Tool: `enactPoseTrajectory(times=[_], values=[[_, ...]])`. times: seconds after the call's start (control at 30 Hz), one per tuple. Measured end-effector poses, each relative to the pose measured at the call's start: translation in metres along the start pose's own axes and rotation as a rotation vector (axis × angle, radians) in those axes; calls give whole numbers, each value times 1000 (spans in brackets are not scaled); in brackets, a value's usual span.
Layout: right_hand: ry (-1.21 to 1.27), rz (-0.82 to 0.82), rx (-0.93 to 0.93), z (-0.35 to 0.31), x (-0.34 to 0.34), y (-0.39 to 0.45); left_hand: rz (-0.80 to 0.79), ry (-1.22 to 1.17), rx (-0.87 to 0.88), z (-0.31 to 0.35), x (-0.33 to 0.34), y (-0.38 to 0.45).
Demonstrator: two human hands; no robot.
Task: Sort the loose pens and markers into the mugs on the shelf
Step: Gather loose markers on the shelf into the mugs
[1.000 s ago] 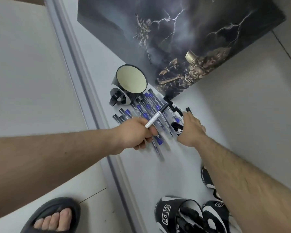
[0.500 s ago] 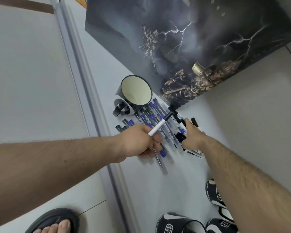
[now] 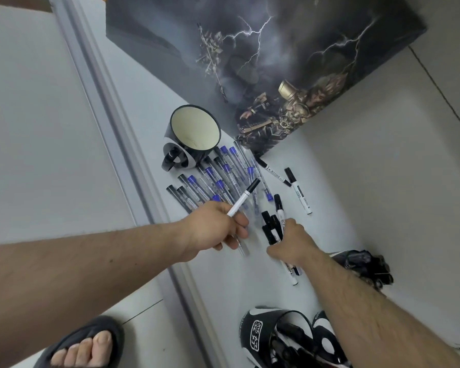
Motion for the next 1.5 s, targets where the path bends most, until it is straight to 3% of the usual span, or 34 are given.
enactPoseTrajectory(times=[0.17, 0.37, 0.47, 0.53, 0.67, 0.73, 0.87, 0.93, 1.03, 1.1, 1.17, 1.23, 1.37, 1.5], values=[[51, 30, 144, 20, 14, -14, 18, 16, -28, -11, 7, -1], [480, 136, 219, 24, -4, -30, 41, -58, -17, -13, 10, 0], [770, 217, 153, -3, -26, -49, 6, -77, -19, -16, 19, 2], [847, 150, 48, -32, -33, -64, -40, -141, -25, -17, 31, 3], [705, -11, -178, -88, -26, -90, -186, -397, 15, 1, 57, -4], [590, 12, -224, -101, -30, -97, -178, -482, 5, 10, 57, -6], [550, -186, -269, -123, -28, -114, -202, -681, -48, 12, 39, -3], [434, -172, -266, -133, -31, -123, -235, -755, -17, 13, 34, 3], [256, -112, -308, -131, -38, -123, -141, -699, -28, 11, 23, 7], [355, -45, -294, -121, -48, -113, -12, -554, -24, 6, 9, 9], [528, 141, -195, -95, -58, -82, -2, -419, 9, 8, -1, 7], [532, 290, -24, -61, -64, -38, -1, -339, 31, 12, -7, 3], [195, 247, 191, -9, -60, 33, 9, -187, 90, 17, -19, 2], [209, 268, 201, -3, -47, 58, 12, -123, 109, 20, -31, 2]])
Point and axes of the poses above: each hand's wrist, its own y-axis towards the middle knuckle, its own x-axis out of the palm, z = x × y, the point moved 4 cm from there along y, towards the middle knuckle, and after that the axes turned 4 degrees about y, right-handed, at the moved point
